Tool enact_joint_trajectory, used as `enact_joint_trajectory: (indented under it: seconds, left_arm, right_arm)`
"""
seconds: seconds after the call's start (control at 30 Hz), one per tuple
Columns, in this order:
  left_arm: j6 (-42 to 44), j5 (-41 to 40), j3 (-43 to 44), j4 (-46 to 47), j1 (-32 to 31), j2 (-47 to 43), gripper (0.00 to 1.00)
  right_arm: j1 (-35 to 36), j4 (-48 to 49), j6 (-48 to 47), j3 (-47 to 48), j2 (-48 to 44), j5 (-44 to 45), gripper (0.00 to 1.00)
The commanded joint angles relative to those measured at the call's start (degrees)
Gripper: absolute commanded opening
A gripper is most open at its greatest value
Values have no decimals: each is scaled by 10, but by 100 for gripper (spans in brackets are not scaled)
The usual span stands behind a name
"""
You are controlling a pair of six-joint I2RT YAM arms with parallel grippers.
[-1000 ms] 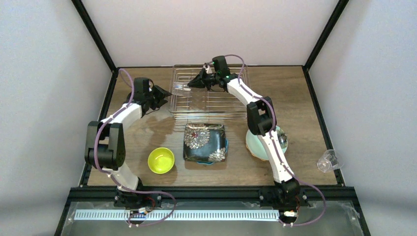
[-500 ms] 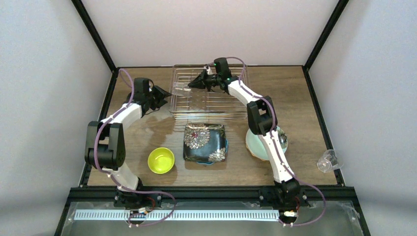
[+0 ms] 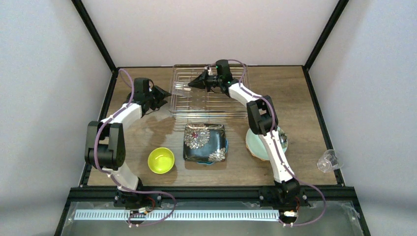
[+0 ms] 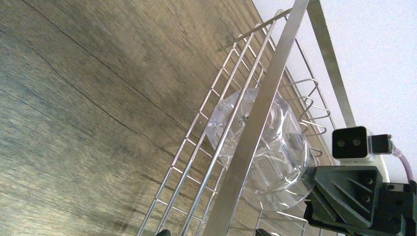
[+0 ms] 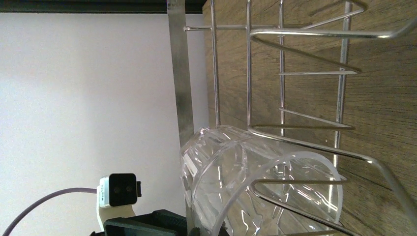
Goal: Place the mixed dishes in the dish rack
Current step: Grab the cup from the dish rack.
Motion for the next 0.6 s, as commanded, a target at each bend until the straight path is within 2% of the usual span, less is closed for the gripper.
enact_joint_trajectory:
  seconds: [0.0, 0.57]
  left_arm:
    - [-2, -10, 13, -8, 2, 1, 100]
    - [-4, -13, 16, -9, 1, 9, 100]
  right_arm:
    - [-14, 74, 46, -7, -22, 4, 1]
    - [-24, 226, 143, -58, -22, -10, 1]
